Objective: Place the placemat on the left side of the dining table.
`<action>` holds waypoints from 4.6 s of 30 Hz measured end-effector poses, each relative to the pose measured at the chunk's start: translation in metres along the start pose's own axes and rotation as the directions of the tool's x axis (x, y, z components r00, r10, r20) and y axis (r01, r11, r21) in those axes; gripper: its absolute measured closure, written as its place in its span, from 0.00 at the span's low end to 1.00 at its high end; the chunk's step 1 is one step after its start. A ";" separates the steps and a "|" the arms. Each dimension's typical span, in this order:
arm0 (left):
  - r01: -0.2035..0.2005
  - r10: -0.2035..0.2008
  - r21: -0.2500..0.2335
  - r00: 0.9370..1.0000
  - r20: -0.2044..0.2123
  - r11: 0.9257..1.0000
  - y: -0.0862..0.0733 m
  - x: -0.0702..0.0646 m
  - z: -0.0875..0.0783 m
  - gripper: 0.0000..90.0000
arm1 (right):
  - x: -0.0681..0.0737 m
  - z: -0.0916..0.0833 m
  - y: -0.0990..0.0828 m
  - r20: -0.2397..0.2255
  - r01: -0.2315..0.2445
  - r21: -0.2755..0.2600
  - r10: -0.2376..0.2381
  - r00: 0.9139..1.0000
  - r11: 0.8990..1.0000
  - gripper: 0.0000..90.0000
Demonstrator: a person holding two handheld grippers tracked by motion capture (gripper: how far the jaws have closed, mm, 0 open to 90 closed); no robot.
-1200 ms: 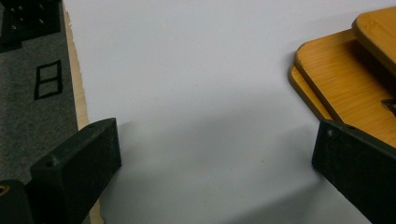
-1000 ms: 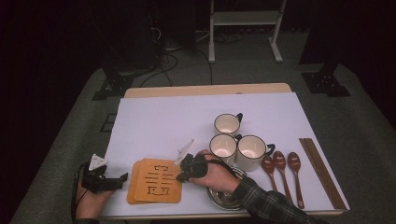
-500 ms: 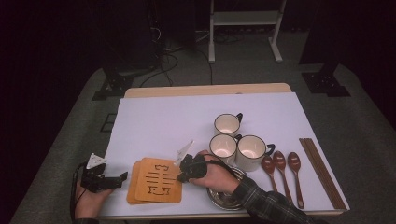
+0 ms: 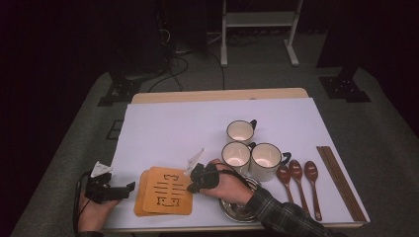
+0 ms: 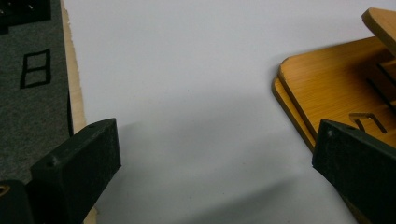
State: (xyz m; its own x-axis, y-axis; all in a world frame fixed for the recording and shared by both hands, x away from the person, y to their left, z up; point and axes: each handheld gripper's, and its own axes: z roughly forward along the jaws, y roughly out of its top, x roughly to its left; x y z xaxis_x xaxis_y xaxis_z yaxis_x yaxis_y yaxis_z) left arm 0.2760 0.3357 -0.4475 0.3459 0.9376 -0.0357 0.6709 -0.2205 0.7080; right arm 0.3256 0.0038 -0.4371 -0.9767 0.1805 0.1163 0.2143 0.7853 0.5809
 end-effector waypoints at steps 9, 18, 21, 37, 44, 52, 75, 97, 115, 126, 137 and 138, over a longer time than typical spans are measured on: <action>0.020 -0.020 -0.012 1.000 0.003 1.000 0.005 -0.003 -0.009 0.00 | 0.000 0.000 0.000 0.000 -0.001 0.000 0.001 1.000 1.000 1.00; 0.026 -0.025 -0.028 0.999 0.030 0.999 0.011 -0.011 -0.016 0.00 | 0.000 0.000 0.000 0.001 -0.001 0.000 0.001 1.000 1.000 1.00; 0.021 -0.019 -0.037 0.999 0.041 0.999 0.013 -0.015 -0.018 0.00 | 0.000 0.000 0.000 0.001 -0.001 0.001 0.001 1.000 1.000 1.00; -0.001 0.006 -0.051 0.994 0.107 0.999 0.020 -0.036 -0.015 0.00 | 0.000 0.000 0.000 0.003 0.001 0.000 -0.001 1.000 1.000 1.00; -0.014 0.021 -0.053 0.990 0.139 0.999 0.023 -0.046 -0.010 0.00 | 0.000 0.000 0.000 0.003 0.002 0.000 -0.002 1.000 1.000 1.00; -0.019 0.028 -0.051 0.985 0.169 0.999 0.023 -0.055 -0.004 0.00 | 0.000 0.000 0.000 0.003 0.003 0.000 -0.003 1.000 1.000 1.00; -0.035 0.036 -0.010 0.967 0.254 0.999 0.022 -0.073 0.009 0.05 | 0.000 0.000 0.000 0.004 0.005 0.000 -0.005 1.000 1.000 1.00; -0.022 0.010 0.034 0.943 0.332 0.999 0.023 -0.080 0.013 0.26 | 0.000 0.000 0.000 0.006 0.006 0.001 -0.006 1.000 1.000 1.00; 0.001 -0.009 0.023 0.940 0.340 1.000 0.029 -0.081 0.008 0.42 | 0.000 0.000 0.000 0.006 0.007 0.001 -0.007 1.000 1.000 1.00; 0.010 -0.015 0.018 0.939 0.344 1.000 0.031 -0.082 0.007 0.46 | 0.001 0.000 0.000 0.008 0.007 0.003 -0.007 1.000 1.000 1.00; 0.015 -0.025 0.032 0.939 0.343 0.999 0.031 -0.080 0.008 0.46 | 0.001 -0.003 -0.001 0.012 0.011 -0.019 -0.010 1.000 1.000 0.95; 0.014 -0.025 0.033 0.939 0.342 0.999 0.031 -0.080 0.008 0.46 | 0.000 -0.004 -0.001 0.010 0.011 -0.022 -0.010 1.000 1.000 0.94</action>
State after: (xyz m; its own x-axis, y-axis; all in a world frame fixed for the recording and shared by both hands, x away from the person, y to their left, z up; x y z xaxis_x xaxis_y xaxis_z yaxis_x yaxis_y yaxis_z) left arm 0.2739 0.2513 -0.4287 0.5330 0.7940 -0.2925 0.6968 -0.2157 0.6841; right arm 0.3250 0.0007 -0.4348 -0.9787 0.1781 0.1024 0.2036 0.7737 0.6000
